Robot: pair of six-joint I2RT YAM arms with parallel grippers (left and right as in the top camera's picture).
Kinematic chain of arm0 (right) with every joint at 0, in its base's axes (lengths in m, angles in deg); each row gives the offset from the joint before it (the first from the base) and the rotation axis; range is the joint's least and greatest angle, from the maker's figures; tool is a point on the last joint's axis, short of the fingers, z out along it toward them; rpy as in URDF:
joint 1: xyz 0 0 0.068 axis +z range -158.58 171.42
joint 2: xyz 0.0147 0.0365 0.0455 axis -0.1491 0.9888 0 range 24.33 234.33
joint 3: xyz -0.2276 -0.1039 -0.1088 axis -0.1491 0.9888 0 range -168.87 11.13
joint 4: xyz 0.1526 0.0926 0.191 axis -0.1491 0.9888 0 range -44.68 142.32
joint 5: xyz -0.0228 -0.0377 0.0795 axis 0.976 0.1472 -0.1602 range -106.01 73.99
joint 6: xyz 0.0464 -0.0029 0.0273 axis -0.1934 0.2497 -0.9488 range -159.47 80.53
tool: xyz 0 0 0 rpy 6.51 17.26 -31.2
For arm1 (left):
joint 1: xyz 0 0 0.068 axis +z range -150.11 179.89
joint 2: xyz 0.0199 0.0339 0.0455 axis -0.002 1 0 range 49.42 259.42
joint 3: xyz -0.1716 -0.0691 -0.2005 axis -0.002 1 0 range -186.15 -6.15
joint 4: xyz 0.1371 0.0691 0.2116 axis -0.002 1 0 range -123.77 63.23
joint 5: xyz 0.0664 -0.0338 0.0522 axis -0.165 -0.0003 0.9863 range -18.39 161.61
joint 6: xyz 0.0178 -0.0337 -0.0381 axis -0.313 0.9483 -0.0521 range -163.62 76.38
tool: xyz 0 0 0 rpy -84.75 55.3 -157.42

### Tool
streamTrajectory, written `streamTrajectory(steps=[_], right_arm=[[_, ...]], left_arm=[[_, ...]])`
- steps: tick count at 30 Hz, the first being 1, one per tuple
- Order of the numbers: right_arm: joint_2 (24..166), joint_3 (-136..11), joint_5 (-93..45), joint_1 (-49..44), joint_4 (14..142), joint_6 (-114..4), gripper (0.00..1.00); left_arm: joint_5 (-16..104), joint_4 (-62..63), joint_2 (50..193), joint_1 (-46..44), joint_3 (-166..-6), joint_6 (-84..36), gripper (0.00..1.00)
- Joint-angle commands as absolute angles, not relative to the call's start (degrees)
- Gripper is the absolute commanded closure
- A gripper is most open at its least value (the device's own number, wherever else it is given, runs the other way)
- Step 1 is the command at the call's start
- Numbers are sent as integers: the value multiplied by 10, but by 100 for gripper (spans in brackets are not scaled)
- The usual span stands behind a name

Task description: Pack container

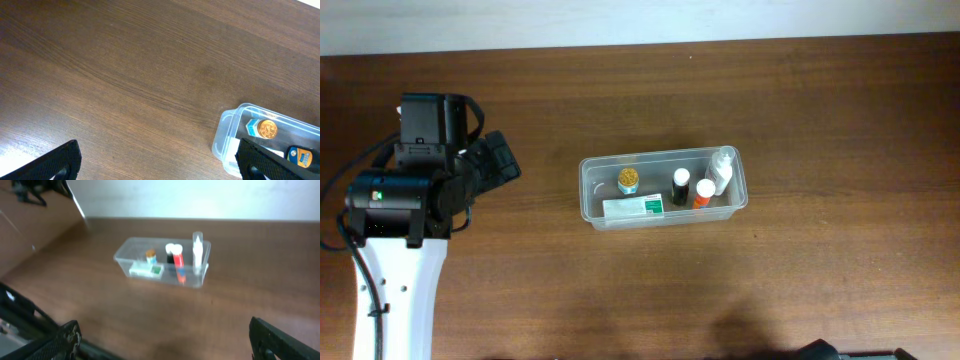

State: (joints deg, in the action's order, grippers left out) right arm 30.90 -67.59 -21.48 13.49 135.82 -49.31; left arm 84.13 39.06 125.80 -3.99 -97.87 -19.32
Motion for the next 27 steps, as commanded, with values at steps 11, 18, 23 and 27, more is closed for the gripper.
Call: streamTrajectory(steps=[11, 18, 23, 27], right_arm=[[303, -669, -228, 139, 1424, -501, 2], [267, -640, -232, 139, 1379, -501, 2], [246, -599, -229, 135, 1278, -501, 2], [246, -557, -229, 135, 1166, -498, 2]], left_arm=[[850, 390, 1254, -37, -982, -190, 0], [850, 390, 1254, -37, -982, -190, 0], [850, 390, 1254, -37, -982, -190, 1], [850, 390, 1254, -37, -982, -190, 1]])
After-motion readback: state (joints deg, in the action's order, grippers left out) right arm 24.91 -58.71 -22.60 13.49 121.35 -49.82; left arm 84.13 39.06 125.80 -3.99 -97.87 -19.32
